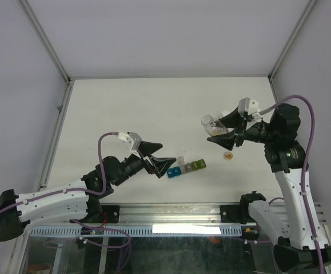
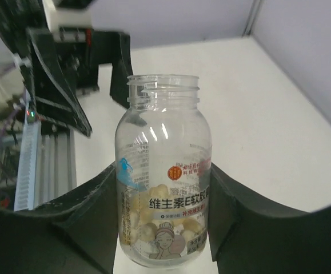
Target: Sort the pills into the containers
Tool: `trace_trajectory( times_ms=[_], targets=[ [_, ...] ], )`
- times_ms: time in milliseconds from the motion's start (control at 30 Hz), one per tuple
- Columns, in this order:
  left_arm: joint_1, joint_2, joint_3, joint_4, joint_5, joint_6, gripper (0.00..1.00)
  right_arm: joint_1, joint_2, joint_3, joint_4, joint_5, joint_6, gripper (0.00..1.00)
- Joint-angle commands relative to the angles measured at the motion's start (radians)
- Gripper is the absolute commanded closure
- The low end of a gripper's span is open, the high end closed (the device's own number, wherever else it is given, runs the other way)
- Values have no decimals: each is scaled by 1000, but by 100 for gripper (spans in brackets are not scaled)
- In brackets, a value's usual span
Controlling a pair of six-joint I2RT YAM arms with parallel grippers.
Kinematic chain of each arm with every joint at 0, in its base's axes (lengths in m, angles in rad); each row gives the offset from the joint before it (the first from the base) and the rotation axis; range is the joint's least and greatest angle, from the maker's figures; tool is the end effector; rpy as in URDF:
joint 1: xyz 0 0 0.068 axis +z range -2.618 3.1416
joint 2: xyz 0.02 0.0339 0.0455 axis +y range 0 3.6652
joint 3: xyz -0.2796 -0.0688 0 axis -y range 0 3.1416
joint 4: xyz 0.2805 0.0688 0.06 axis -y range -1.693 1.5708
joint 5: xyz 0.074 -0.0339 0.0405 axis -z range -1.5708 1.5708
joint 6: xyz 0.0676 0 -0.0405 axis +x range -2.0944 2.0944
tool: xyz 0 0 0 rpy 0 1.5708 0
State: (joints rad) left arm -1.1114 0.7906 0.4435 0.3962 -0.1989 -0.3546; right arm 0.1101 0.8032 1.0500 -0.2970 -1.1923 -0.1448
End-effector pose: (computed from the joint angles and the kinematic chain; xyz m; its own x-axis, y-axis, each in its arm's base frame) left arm 0.1218 -0.2160 0.2801 -0.2543 -0.2536 -0.9333 0.7495 0.5582 -0.3559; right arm 0.1740 0.0824 0.4364 0.0896 -0.0437 -0.9950 -0.9602 0.2617 -0.0980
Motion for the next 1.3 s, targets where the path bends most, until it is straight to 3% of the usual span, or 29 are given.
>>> trace_trajectory(
  times_ms=[0, 133, 200, 467, 767, 1267],
  targets=[
    [4, 18, -51, 141, -20, 39, 1, 16, 115, -23, -606, 93, -710, 83],
    [10, 74, -49, 159, -57, 88, 1, 34, 202, -44, -809, 128, -1016, 83],
    [10, 79, -45, 140, -81, 115, 1, 61, 218, -84, -829, 140, -1093, 83],
    [13, 69, -121, 127, -187, 129, 1, 253, 301, -239, -501, 399, -982, 83],
    [62, 85, -161, 106, -262, 120, 1, 360, 509, -162, -451, 525, -940, 84],
    [245, 122, -224, 176, -67, -17, 1, 454, 585, -150, -436, 666, -919, 85]
  ],
)
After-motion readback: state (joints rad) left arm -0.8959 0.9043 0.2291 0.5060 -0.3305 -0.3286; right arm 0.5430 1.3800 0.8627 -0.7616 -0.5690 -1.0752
